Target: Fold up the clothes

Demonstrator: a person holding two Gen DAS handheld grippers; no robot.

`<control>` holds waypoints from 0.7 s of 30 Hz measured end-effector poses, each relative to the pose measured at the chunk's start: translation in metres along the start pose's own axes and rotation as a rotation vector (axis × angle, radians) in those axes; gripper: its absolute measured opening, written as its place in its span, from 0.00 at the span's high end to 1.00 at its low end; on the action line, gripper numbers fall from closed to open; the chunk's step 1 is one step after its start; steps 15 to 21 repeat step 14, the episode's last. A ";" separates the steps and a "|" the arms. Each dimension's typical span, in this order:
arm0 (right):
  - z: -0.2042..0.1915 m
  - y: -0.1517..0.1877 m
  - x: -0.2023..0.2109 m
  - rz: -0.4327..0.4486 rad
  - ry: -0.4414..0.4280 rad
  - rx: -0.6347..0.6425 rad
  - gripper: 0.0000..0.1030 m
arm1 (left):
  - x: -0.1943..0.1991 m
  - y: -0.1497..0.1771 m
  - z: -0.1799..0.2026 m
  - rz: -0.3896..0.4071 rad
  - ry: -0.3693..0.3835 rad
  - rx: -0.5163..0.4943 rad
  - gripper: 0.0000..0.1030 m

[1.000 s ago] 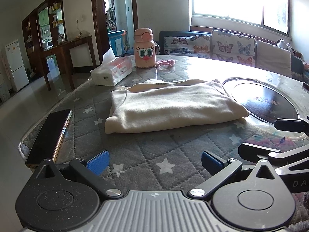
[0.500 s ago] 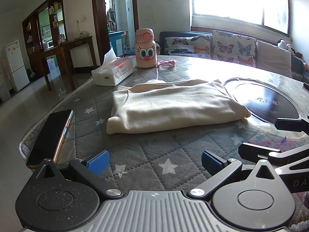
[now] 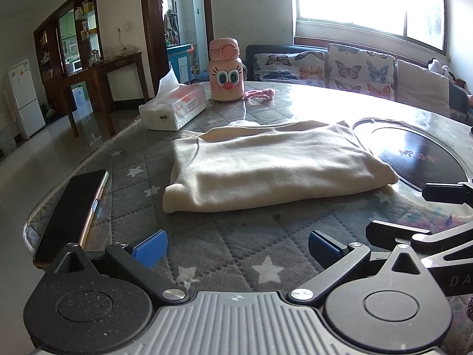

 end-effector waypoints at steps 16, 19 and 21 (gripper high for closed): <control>-0.004 -0.004 -0.028 -0.043 0.012 -0.009 0.00 | -0.025 -0.002 -0.011 -0.010 0.006 0.002 0.00; -0.004 -0.004 -0.028 -0.043 0.012 -0.009 0.00 | -0.025 -0.002 -0.011 -0.010 0.006 0.002 0.00; -0.004 -0.004 -0.028 -0.043 0.012 -0.009 0.00 | -0.025 -0.002 -0.011 -0.010 0.006 0.002 0.00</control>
Point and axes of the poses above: each gripper's, at about its wrist camera, not at the fingertips, and x roughly against the way its jaws point, z to its right, y to its underside, the point moved 10 cm from there along -x, roughly the way its jaws point, and after that the axes turned 15 degrees about -x, right-handed, at the moved point
